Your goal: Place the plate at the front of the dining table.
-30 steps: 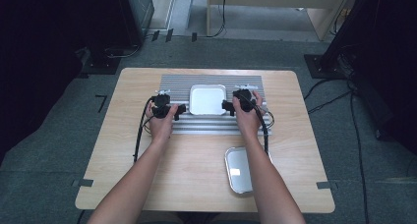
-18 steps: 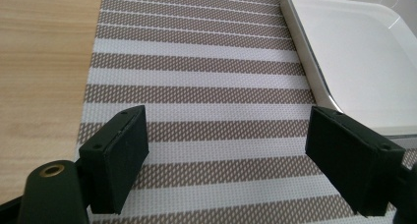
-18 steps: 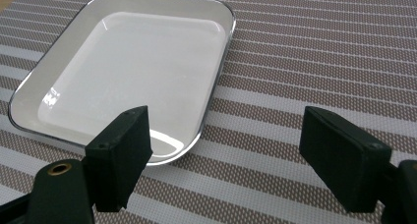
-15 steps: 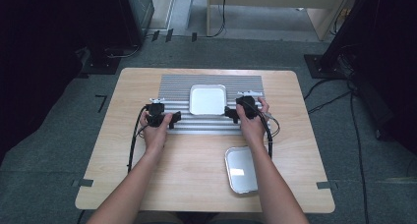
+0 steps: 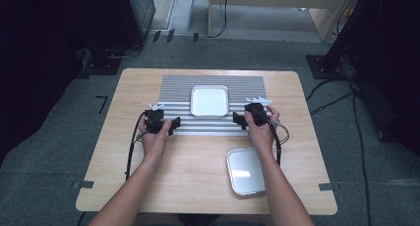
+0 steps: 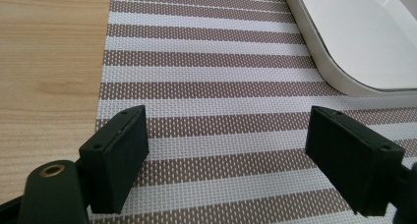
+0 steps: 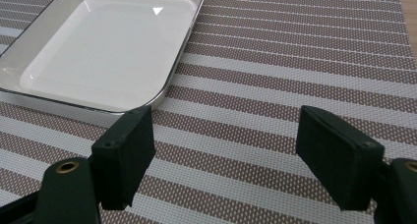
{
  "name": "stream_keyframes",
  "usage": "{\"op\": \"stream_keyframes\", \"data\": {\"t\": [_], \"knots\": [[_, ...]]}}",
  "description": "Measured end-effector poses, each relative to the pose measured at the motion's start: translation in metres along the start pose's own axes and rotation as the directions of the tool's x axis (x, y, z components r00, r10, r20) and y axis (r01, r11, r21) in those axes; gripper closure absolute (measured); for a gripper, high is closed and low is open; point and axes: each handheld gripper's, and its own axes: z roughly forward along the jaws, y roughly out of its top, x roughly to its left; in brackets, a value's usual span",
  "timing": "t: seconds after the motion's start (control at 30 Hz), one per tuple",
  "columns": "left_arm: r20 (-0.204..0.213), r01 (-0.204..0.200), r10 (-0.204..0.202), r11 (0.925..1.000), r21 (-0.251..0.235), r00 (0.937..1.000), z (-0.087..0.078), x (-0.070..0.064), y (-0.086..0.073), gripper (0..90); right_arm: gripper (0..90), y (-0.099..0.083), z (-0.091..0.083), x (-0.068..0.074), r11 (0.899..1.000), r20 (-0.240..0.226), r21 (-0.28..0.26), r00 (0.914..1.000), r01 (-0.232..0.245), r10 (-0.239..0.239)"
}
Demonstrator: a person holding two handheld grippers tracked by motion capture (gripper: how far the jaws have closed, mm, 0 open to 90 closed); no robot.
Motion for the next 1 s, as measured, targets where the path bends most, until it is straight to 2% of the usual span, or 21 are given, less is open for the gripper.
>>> {"op": "stream_keyframes", "data": {"t": [0.23, 0.47, 0.6, 1.0], "knots": [[0.008, -0.015, 0.016, 0.9999, -0.002, 0.9998, -0.006, -0.003, -0.009, 16.3, 22.8, -0.011, -0.008, -0.007, 1.000, 0.010, -0.010, 0.9999, 0.003, -0.003], [-0.001, -0.027, 0.027, 0.9996, -0.002, 0.9996, -0.011, 0.000, -0.016, 16.3, 23.2, -0.020, -0.013, -0.017, 1.000, 0.025, -0.013, 0.9996, -0.010, 0.011], [0.002, -0.028, 0.028, 0.9995, -0.012, 0.9996, -0.016, 0.000, -0.022, 16.3, 23.3, -0.024, -0.020, -0.020, 1.000, 0.038, -0.026, 0.9993, 0.002, -0.001], [-0.005, -0.074, 0.074, 0.9958, -0.055, 0.9973, -0.036, 0.003, -0.031, 16.3, 23.3, -0.036, -0.032, -0.017, 0.999, 0.036, -0.041, 0.9990, 0.028, -0.026]]}}
